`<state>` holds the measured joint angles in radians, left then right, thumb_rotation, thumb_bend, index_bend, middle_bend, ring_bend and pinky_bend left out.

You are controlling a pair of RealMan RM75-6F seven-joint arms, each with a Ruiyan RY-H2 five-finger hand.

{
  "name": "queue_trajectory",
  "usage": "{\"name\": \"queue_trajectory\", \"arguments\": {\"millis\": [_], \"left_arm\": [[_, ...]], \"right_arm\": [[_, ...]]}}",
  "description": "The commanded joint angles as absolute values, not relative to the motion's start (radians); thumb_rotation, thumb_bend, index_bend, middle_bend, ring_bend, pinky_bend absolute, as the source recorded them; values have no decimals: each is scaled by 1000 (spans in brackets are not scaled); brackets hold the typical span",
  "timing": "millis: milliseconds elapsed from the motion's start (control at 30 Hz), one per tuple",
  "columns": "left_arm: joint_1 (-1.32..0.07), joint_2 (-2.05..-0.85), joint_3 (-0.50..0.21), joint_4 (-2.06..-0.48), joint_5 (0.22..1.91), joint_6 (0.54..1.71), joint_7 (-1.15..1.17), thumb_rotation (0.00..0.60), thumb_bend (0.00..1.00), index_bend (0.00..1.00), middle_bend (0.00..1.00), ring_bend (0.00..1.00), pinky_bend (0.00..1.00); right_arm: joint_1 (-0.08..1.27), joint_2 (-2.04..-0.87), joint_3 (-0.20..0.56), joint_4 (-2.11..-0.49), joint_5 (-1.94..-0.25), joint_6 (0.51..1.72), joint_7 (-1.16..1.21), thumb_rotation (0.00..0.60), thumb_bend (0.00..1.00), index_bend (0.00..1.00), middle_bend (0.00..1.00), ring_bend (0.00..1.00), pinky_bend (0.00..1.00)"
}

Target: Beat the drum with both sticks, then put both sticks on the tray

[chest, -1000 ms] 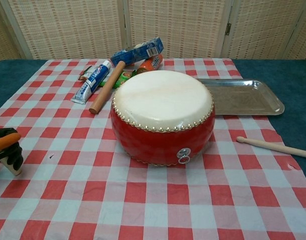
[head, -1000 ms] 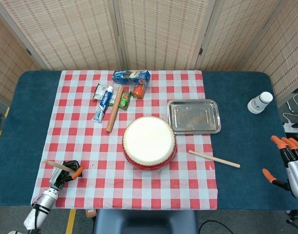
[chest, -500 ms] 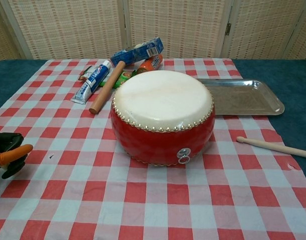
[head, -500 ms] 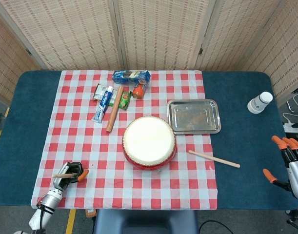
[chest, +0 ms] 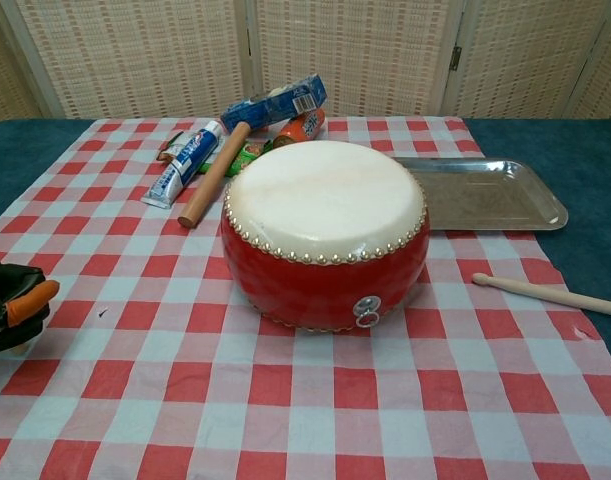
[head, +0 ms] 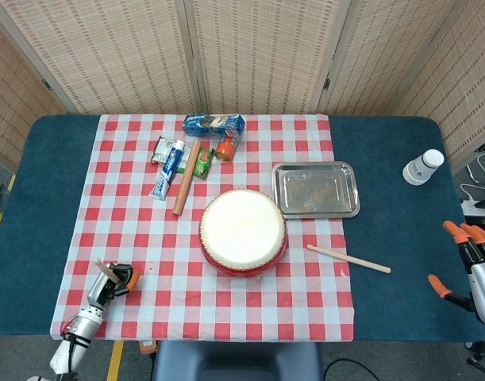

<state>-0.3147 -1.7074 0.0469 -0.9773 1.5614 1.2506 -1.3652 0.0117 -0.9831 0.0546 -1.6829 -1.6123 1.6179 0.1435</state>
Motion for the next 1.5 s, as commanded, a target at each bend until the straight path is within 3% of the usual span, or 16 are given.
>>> {"name": "queue_trajectory", "arguments": {"millis": [33, 433, 733, 1033, 1200, 1500], "left_arm": [[-314, -1709, 40, -984, 1554, 1250, -1341, 600, 724, 925, 1000, 896, 1000], [-323, -1672, 50, -1012, 1574, 1250, -1225, 600, 870, 1000, 1000, 1000, 1000], [-333, -1582, 65, -1073, 1613, 1279, -884, 600, 887, 1000, 1000, 1000, 1000], [-318, -1473, 16, -1175, 1643, 1421, -443, 600, 886, 1000, 1000, 1000, 1000], [-307, -1437, -10, -1222, 1651, 1485, -302, 600, 887, 1000, 1000, 1000, 1000], [-289, -1398, -19, -1280, 1653, 1526, -222, 600, 884, 1000, 1000, 1000, 1000]], "right_arm": [[12, -984, 55, -1682, -1613, 1619, 145, 600, 163, 11, 143, 19, 137], [10, -975, 50, -1693, -1593, 1600, 173, 600, 163, 23, 143, 28, 156], [42, -888, 35, -1802, -1480, 1435, 206, 600, 163, 63, 158, 64, 200], [138, -851, 64, -1893, -1323, 1230, 151, 600, 163, 179, 181, 75, 212], [222, -922, 95, -1883, -1231, 1133, 43, 600, 184, 257, 181, 75, 212], [357, -1195, 114, -1732, -1099, 1054, -226, 600, 281, 402, 181, 23, 194]]}}
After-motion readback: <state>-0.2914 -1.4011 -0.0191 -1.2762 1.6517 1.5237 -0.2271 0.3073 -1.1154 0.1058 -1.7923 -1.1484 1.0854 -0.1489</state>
